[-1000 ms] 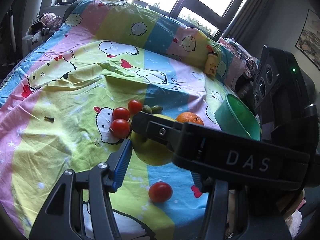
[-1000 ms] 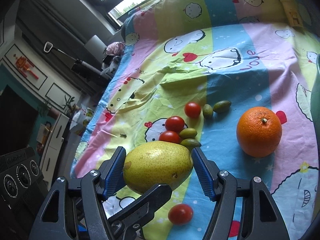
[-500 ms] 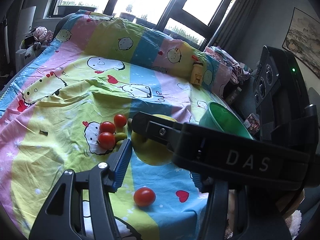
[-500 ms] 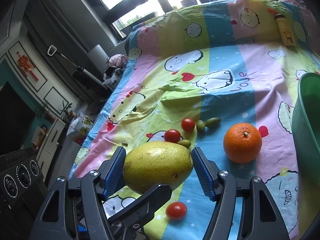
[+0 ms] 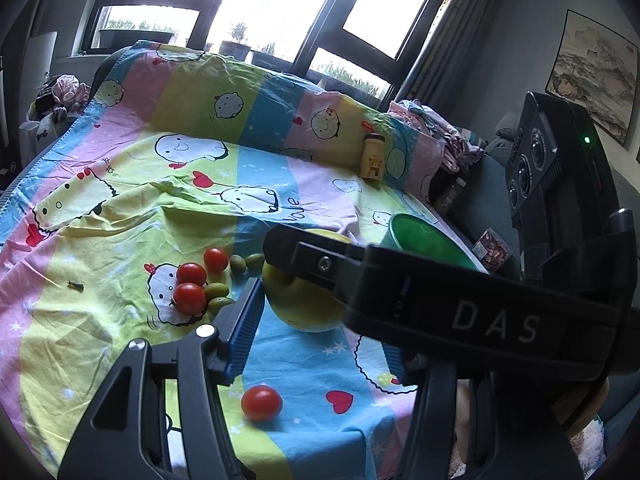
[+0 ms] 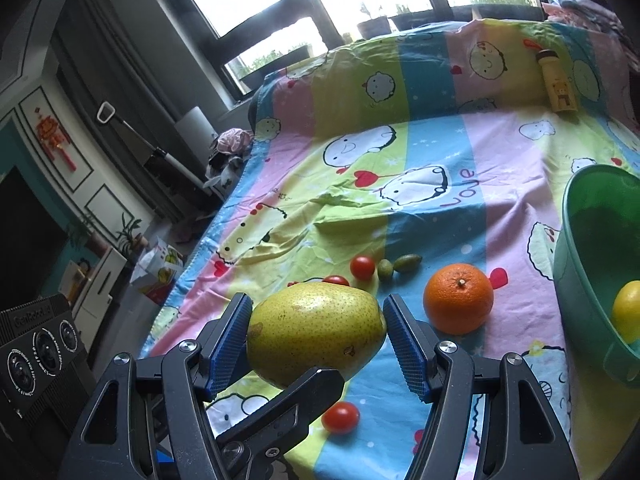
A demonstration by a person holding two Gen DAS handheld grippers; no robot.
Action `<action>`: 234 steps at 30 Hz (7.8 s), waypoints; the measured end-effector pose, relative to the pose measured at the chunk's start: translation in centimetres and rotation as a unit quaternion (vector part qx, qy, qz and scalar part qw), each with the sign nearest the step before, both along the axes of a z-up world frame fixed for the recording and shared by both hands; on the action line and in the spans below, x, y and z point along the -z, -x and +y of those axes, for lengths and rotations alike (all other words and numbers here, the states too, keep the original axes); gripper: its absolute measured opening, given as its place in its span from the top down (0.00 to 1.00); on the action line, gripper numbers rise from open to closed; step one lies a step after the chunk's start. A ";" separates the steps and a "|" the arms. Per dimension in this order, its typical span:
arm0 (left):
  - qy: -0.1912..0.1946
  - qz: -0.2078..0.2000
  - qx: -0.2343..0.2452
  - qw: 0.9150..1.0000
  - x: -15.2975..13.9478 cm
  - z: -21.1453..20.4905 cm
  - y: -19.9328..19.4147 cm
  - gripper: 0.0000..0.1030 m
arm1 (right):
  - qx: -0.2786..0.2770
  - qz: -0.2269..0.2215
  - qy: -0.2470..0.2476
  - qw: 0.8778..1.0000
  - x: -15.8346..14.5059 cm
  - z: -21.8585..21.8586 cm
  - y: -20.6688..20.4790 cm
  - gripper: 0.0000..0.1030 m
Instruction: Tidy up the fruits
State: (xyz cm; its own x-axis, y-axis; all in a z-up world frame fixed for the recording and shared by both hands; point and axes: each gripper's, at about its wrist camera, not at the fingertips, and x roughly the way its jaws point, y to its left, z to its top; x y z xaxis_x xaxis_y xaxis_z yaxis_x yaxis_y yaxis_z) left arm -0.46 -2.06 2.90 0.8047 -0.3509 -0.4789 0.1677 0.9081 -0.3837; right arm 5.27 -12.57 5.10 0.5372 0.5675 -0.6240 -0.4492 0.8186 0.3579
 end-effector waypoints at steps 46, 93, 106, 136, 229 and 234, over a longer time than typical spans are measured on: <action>-0.045 -0.034 0.127 0.990 -4.2 -11.1 -4.3 0.48 | 0.127 -0.042 -0.055 0.989 -4.1 -12.3 -0.4 0.33; -0.057 0.033 0.212 0.975 -1.1 -19.1 -9.7 0.47 | 0.235 0.038 -0.071 0.969 -0.7 -20.9 -3.3 0.32; -0.050 0.056 0.220 0.972 -0.1 -19.7 -10.5 0.46 | 0.248 0.063 -0.067 0.964 0.3 -21.5 -3.9 0.32; -0.031 0.090 0.222 0.970 1.6 -19.8 -11.5 0.47 | 0.257 0.095 -0.051 0.960 1.9 -21.8 -5.1 0.32; 0.009 0.217 -0.019 0.976 7.1 0.7 -1.0 0.59 | -0.007 0.146 0.037 0.989 4.7 0.5 -5.6 0.50; 0.029 0.238 -0.011 0.971 7.8 1.2 -1.3 0.63 | -0.021 0.133 0.076 0.988 5.0 4.2 -8.9 0.57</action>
